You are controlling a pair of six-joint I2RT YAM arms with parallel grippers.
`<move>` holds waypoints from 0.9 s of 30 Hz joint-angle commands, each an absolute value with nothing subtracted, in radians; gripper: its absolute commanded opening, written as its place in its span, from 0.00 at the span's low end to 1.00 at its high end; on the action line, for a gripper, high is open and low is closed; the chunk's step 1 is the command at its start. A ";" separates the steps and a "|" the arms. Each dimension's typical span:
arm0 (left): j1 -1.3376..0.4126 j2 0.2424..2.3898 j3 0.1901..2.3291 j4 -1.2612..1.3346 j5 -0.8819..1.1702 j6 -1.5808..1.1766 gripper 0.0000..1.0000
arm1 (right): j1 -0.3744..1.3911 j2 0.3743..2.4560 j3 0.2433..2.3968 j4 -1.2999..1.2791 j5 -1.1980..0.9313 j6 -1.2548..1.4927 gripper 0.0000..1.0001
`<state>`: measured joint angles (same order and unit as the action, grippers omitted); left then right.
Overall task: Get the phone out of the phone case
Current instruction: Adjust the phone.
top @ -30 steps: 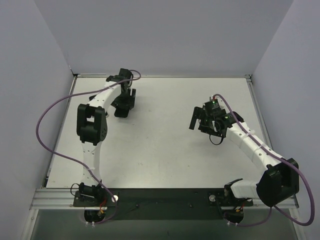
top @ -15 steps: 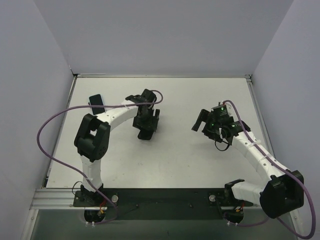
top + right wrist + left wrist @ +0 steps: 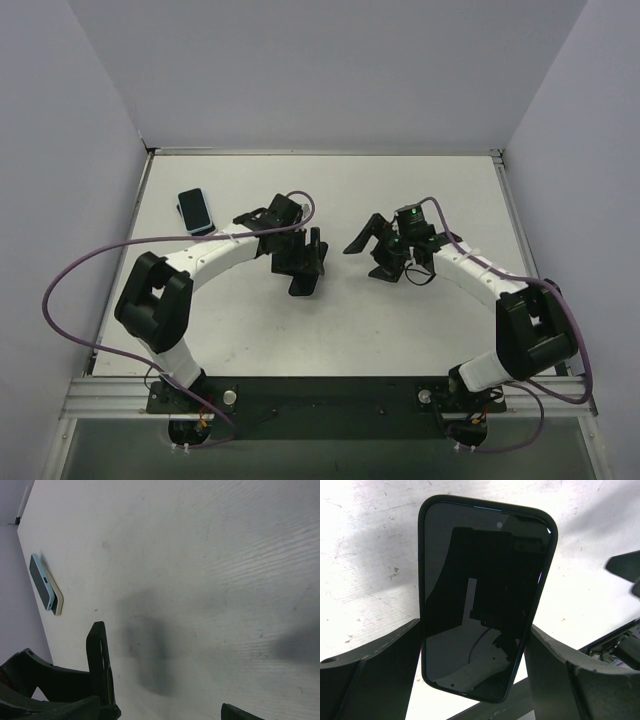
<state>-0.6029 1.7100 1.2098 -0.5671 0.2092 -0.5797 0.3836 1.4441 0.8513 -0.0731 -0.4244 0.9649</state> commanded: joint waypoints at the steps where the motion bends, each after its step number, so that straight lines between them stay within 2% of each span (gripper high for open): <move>1: -0.617 1.640 1.216 -0.500 0.250 -0.594 0.00 | 0.440 1.508 0.919 0.046 -0.492 1.048 0.94; 11: -0.649 1.623 1.223 -0.511 0.270 -0.600 0.00 | 0.537 1.634 0.985 0.115 -0.500 1.083 0.87; 14: -0.657 1.609 1.230 -0.505 0.265 -0.601 0.00 | 0.540 1.667 0.982 0.152 -0.525 1.112 0.74; 15: -0.658 1.606 1.233 -0.506 0.264 -0.603 0.00 | 0.540 1.677 0.976 0.190 -0.532 1.118 0.65; 17: -0.660 1.591 1.232 -0.508 0.256 -0.604 0.00 | 0.540 1.680 0.968 0.216 -0.552 1.126 0.55; 18: -0.660 1.585 1.229 -0.505 0.255 -0.603 0.00 | 0.538 1.683 0.969 0.225 -0.555 1.124 0.44; 20: -0.660 1.569 1.223 -0.502 0.258 -0.601 0.00 | 0.537 1.687 0.980 0.227 -0.574 1.112 0.35; 21: -0.658 1.565 1.221 -0.503 0.259 -0.594 0.01 | 0.534 1.686 0.985 0.229 -0.583 1.106 0.21; 22: -0.660 1.560 1.224 -0.505 0.261 -0.591 0.07 | 0.529 1.687 0.988 0.230 -0.589 1.101 0.05; 23: -0.660 1.556 1.226 -0.503 0.271 -0.583 0.12 | 0.528 1.684 0.994 0.223 -0.591 1.091 0.00; 24: -0.658 1.552 1.224 -0.499 0.279 -0.580 0.19 | 0.523 1.671 0.991 0.218 -0.589 1.089 0.00; 25: -0.660 1.540 1.223 -0.500 0.284 -0.580 0.48 | 0.512 1.663 0.988 0.218 -0.589 1.083 0.00; 27: -0.660 1.520 1.212 -0.503 0.296 -0.577 0.74 | 0.493 1.637 0.976 0.213 -0.606 1.069 0.00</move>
<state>-0.6609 1.6245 1.1965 -0.5678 0.2314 -0.5884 0.5278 1.6932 0.9672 0.2111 -0.5655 1.1065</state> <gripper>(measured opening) 0.836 0.112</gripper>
